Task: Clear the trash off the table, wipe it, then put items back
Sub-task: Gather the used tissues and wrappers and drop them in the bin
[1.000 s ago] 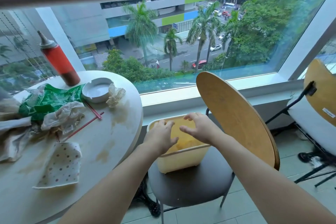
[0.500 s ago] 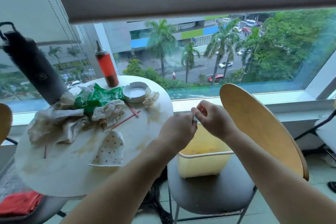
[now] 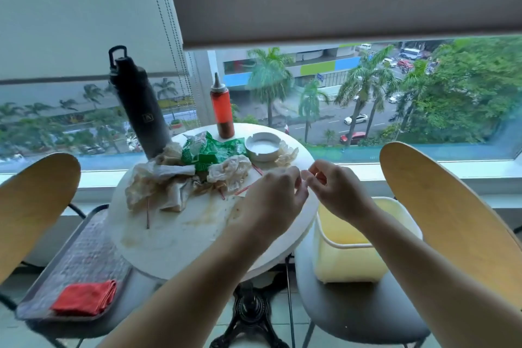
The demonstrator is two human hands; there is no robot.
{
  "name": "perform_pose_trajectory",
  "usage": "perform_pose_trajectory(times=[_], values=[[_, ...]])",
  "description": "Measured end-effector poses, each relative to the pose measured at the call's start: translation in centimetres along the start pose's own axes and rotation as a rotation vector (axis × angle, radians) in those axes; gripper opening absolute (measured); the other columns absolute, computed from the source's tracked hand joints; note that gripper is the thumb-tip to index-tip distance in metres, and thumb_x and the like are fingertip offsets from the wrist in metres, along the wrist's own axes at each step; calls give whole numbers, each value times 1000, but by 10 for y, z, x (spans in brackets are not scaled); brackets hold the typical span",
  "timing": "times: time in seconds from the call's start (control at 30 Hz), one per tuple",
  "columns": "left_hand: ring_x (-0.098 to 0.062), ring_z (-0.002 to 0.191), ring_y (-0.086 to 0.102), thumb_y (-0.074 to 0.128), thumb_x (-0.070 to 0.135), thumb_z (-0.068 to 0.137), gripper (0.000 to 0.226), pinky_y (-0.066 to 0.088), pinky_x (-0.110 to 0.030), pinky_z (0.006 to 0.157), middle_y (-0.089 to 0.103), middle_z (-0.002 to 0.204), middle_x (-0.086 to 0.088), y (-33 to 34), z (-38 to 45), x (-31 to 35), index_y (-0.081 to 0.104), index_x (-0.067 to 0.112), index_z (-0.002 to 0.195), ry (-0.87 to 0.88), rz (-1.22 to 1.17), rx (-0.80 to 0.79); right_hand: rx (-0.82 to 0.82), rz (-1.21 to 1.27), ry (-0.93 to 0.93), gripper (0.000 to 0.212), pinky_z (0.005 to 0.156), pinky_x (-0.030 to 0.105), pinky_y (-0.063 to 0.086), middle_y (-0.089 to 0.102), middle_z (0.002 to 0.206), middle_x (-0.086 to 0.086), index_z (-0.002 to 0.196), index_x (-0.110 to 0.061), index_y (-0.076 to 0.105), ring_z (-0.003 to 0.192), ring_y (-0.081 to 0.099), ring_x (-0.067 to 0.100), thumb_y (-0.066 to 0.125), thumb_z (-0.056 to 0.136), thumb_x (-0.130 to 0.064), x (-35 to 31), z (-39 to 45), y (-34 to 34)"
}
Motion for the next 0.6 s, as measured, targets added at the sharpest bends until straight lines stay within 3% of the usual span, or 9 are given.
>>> perform_pose_trajectory(times=[0.27, 0.43, 0.6], values=[[-15, 80, 63, 56, 39, 98, 23, 57, -34, 68, 69, 95, 2, -49, -33, -70, 68, 21, 106, -23, -28, 85, -59, -8, 0, 26, 64, 29, 55, 65, 87, -6, 97, -23, 62, 72, 61, 8, 57, 95, -49, -60, -4, 42], [-17, 87, 62, 58, 36, 98, 23, 53, -29, 72, 68, 99, 1, -76, -51, -117, 69, 20, 112, -32, -29, 83, -133, -55, 106, 42, 77, 29, 49, 57, 108, -6, 118, -24, 60, 91, 58, 12, 58, 92, -56, -88, -9, 62], [-22, 96, 62, 57, 38, 97, 28, 54, -35, 81, 66, 102, -1, -96, -66, -170, 70, 20, 112, -89, -1, 76, -173, -93, 224, 57, 86, 35, 49, 57, 123, 2, 122, -27, 58, 104, 58, 18, 52, 86, -72, -106, -18, 74]])
Point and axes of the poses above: each hand's wrist, its own z-axis towards the middle knuckle, its own y-axis out of the palm, x = y × z, the point moved 4 cm from there along z, towards the middle knuckle
